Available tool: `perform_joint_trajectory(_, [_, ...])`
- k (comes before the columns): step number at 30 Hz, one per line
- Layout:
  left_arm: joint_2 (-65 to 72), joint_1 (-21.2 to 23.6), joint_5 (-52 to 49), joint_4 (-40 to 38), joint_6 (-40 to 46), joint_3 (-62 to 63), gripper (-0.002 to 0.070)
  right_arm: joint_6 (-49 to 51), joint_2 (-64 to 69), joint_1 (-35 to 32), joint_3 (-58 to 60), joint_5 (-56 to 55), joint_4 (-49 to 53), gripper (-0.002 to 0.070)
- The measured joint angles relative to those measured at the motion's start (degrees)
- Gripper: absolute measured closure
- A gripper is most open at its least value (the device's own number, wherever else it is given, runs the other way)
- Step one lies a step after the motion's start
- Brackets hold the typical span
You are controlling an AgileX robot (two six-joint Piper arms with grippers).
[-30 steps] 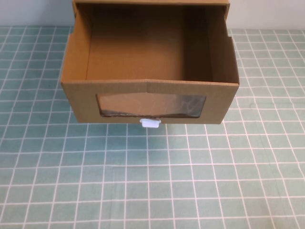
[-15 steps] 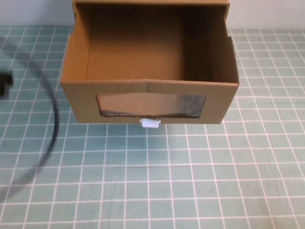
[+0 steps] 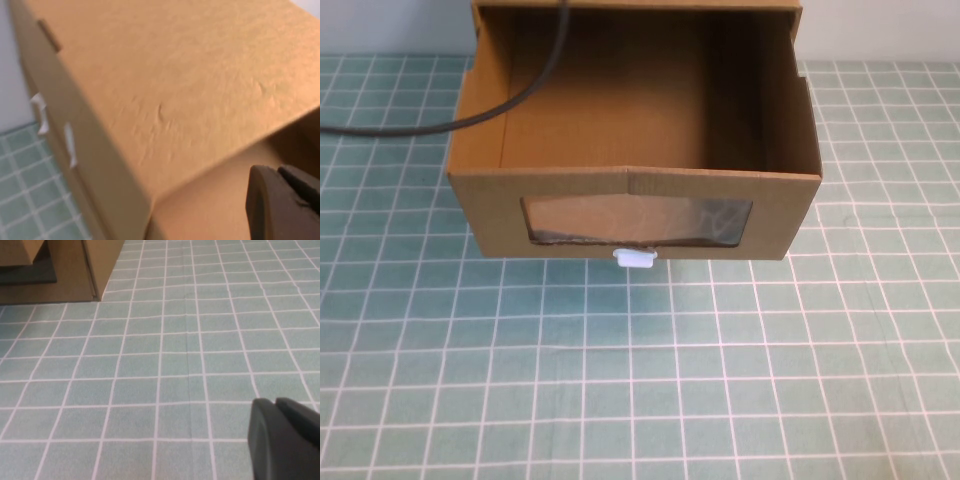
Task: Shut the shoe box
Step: Press the shoe box with left arm, then close the shoe box with your right arm
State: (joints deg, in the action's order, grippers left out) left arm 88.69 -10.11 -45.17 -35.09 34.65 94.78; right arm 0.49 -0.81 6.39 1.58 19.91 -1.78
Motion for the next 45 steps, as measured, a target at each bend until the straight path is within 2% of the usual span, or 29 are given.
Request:
perform_joint_trajectory(10, [14.82,-4.18,1.89,0.0,3.41,12.63,0.068,0.0,0.0,0.0,0.0,0.0,0.0,0.0689])
perform_joint_trajectory(22, [18.11,-4.43,2.44,-0.25,3.85,13.93,0.068,0.0,0.0,0.0,0.0,-0.8,-0.76,0.0689])
perform_joint_trajectory(24, [18.11,-4.43,2.44,-0.25,3.85,14.03,0.068,0.0,0.0,0.0,0.0,-3.02,-4.23,0.0689])
perform_joint_trajectory(30, [18.11,-4.43,1.7,-0.36,3.73,14.14,0.068,-0.04,0.0,0.0,0.0,-18.37,-24.05,0.0689])
perform_joint_trajectory(36, [18.11,-4.43,1.39,-0.36,3.38,14.14,0.068,-0.04,0.0,0.0,0.0,-25.73,-32.1,0.0689])
perform_joint_trajectory(40, [18.11,-4.43,1.22,-0.46,3.26,14.25,0.068,-0.04,0.25,0.0,-2.71,-13.5,-34.98,0.0689])
perform_joint_trajectory(45, [18.11,-4.43,0.96,-0.46,3.26,14.34,0.068,-0.15,10.95,0.0,-16.03,10.13,-32.51,0.0688])
